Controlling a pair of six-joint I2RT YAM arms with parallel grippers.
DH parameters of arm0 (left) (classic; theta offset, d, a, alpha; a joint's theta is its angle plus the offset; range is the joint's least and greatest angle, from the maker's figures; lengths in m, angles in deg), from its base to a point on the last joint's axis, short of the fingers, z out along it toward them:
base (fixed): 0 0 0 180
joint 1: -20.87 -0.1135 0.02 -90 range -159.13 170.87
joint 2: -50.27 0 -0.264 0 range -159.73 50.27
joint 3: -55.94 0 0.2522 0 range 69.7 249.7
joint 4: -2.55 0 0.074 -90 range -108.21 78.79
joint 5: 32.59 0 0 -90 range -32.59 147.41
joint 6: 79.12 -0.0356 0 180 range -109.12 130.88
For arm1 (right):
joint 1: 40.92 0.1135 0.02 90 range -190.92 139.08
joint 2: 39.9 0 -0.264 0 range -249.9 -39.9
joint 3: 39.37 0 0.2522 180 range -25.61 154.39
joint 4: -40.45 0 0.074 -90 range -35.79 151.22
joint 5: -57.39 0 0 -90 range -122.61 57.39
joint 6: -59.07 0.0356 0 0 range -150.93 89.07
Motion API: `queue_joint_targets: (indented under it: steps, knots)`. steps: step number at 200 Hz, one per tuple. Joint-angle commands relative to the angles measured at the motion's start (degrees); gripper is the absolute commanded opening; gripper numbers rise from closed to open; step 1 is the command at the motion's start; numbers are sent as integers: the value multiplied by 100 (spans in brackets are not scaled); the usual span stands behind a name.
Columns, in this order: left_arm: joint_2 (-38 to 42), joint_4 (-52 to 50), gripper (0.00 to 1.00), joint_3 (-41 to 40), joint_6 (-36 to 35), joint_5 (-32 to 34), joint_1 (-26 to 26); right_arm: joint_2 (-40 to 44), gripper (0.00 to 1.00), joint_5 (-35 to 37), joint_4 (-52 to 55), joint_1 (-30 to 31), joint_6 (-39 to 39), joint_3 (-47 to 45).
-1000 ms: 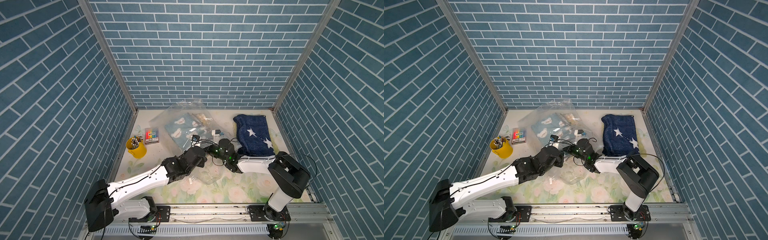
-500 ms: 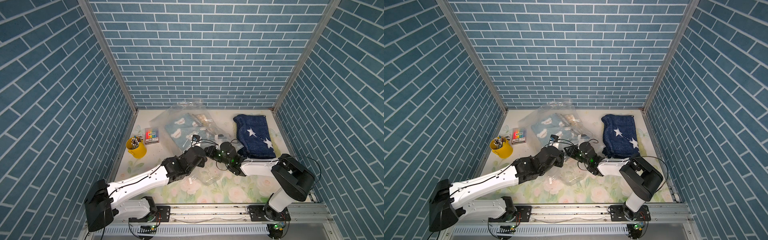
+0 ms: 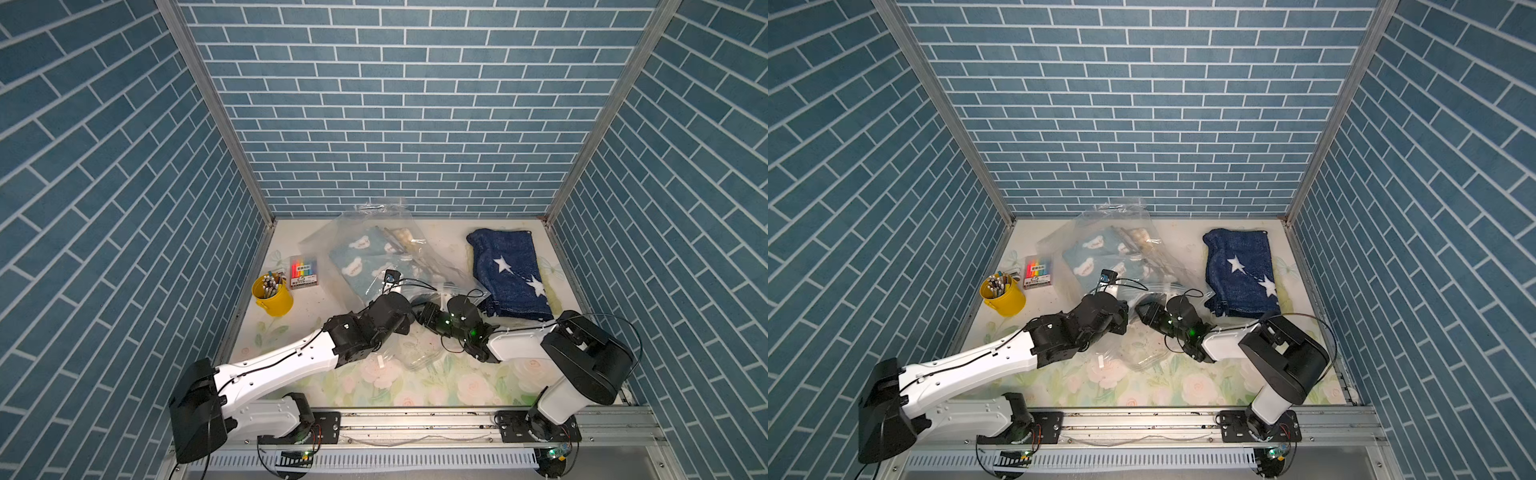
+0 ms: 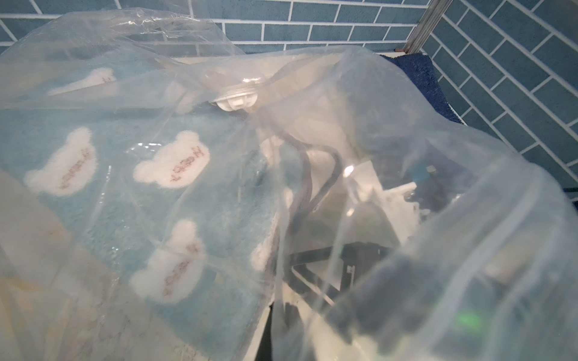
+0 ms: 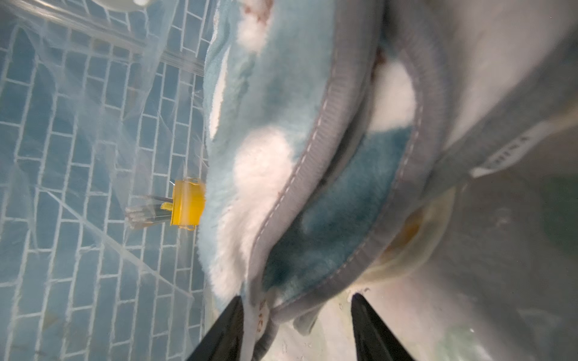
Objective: Take the blanket out of the vacuum bag
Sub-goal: Take out the blanket from the vacuum bag.
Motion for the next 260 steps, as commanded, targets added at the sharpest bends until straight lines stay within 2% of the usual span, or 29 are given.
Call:
queue_joint_targets:
  steps: [1,18,58,119,139,158,260]
  knots:
    - [20,63,4,2,25,37,36,-287,57,-189,-763,-85,253,-87]
    - [13,65,4,-11,25,37,34,-497,57,-278,-1298,-138,424,-139]
    - [8,43,4,-29,28,63,35,-852,57,-548,-1782,-176,679,-74]
    - [-51,85,5,-29,16,72,40,-768,58,-641,-1499,-176,678,-119]
    - [-33,113,5,-45,26,81,34,-978,59,-675,-2326,-217,988,-359]
    - [-25,97,5,-55,27,72,30,-1181,54,-832,-3102,-255,1234,-445]
    - [-84,197,5,-139,77,3,38,-588,42,-784,-2359,-237,857,-355]
